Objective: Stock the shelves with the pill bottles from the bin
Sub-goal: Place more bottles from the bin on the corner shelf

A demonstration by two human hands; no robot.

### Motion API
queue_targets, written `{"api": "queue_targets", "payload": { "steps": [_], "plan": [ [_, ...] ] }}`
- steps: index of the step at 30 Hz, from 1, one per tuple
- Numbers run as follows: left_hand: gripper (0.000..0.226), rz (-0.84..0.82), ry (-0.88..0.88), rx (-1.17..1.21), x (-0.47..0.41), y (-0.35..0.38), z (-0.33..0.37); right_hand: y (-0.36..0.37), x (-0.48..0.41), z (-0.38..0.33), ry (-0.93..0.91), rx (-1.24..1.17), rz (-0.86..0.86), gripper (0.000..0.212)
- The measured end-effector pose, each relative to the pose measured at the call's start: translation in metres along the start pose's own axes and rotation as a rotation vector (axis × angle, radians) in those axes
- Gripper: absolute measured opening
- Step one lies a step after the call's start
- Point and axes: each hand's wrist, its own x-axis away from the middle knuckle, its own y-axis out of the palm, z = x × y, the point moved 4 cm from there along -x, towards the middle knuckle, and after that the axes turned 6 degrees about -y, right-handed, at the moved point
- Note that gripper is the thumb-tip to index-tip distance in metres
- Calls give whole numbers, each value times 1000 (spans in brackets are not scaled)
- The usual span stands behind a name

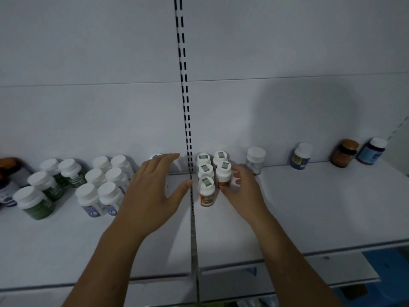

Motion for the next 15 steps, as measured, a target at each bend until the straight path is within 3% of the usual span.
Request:
{"api": "queue_targets", "payload": {
  "steps": [8, 15],
  "plan": [
    [64, 35, -9, -44, -1, -9, -9, -40, 0, -65, -201, 178, 57, 53],
    [61, 93, -78, -129, 20, -50, -34, 8, 7, -146, -398, 230, -228, 55]
  ]
}}
